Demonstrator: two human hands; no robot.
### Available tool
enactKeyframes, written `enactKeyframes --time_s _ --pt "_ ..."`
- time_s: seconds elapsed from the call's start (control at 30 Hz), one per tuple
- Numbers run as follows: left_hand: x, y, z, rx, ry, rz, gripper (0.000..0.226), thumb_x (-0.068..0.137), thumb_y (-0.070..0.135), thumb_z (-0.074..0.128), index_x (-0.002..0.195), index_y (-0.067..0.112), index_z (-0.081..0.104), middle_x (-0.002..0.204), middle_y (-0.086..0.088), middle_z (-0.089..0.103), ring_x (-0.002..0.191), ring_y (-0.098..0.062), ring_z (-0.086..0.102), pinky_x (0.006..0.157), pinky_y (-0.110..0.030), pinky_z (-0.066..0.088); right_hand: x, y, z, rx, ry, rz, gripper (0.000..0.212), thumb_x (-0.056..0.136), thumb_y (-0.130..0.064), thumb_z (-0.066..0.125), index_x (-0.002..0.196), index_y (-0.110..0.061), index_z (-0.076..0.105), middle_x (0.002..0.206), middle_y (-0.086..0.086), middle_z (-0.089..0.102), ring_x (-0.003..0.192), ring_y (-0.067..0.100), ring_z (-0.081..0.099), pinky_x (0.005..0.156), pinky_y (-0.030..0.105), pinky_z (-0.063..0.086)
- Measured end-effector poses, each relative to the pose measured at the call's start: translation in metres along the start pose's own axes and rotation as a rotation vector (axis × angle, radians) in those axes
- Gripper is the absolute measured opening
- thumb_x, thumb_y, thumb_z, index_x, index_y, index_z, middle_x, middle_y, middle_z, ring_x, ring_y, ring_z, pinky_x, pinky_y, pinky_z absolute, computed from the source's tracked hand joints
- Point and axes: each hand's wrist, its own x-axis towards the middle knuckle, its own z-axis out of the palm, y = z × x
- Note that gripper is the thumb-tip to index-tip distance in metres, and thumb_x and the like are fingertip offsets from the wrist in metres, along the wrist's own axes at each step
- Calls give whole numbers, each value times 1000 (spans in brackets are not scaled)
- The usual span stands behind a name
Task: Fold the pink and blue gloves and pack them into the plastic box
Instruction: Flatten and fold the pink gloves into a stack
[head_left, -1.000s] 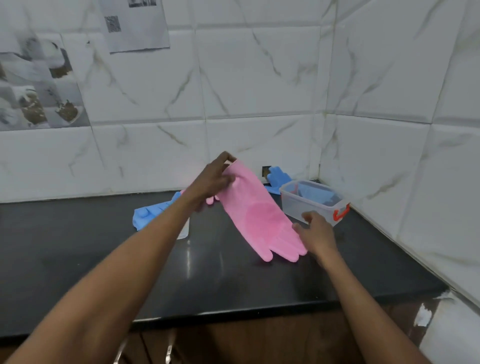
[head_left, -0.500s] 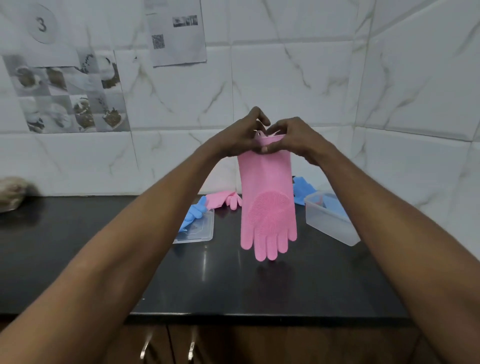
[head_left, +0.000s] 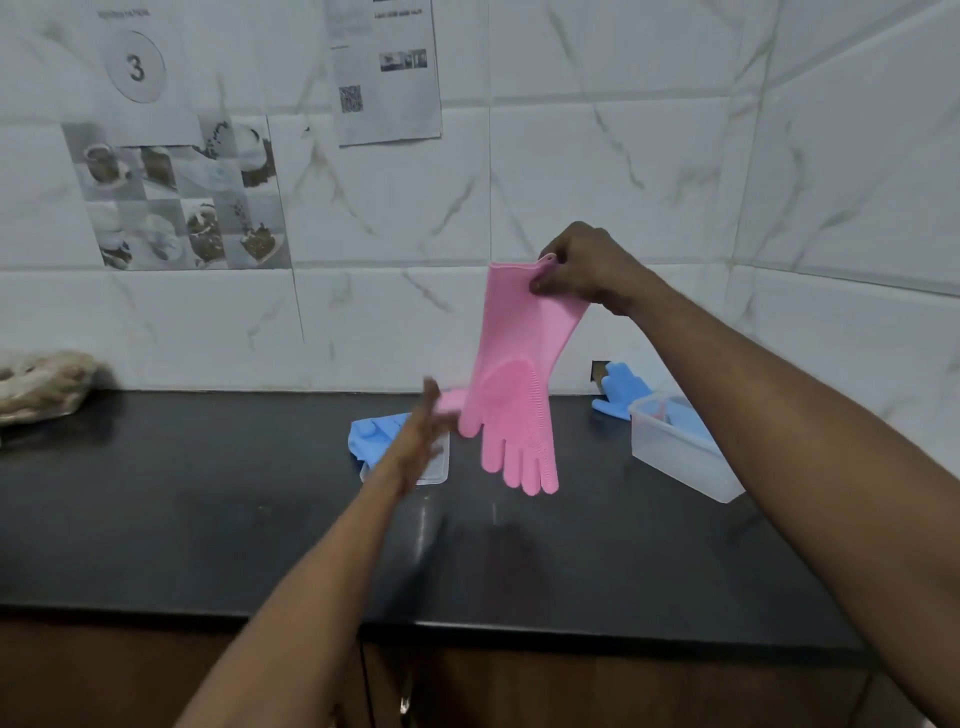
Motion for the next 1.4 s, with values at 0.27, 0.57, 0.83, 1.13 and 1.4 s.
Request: enactKeyframes --time_s 0.27,0.57,0.83,1.13,1.4 --pt "-18 -67 71 -785 -91 -323 88 48 53 91 108 6 46 134 -27 56 120 -40 60 101 -61 44 13 -9 -4 183 118 47 23 76 -7 69 91 9 68 83 12 61 71 20 55 52 25 45" --pt "-16 -35 78 -986 66 -235 25 94 22 59 98 0 71 90 -16 74 76 -28 73 69 -41 62 -12 54 -21 380 235 317 25 79 -4 73 100 3 63 95 17 61 78 27 63 59 41 59" --pt "-4 -33 -8 178 303 -134 17 79 14 78 89 5 69 82 -10 69 75 -24 63 72 -36 55 -121 160 79 145 7 663 32 83 -13 74 109 4 66 101 21 64 87 27 58 79 36 49" --pt "-13 -66 -21 561 365 -338 28 75 12 81 81 3 55 68 -13 58 53 -21 51 50 -27 45 -171 190 121 203 43 871 19 85 -17 71 85 3 68 79 16 61 62 19 50 49 28 32" --pt "-15 -53 -18 655 292 -476 15 80 -7 72 85 -3 58 66 -14 59 48 -19 53 39 -23 47 -167 189 119 149 -30 904 23 90 -14 66 106 3 64 84 19 65 53 26 62 50 32 53"
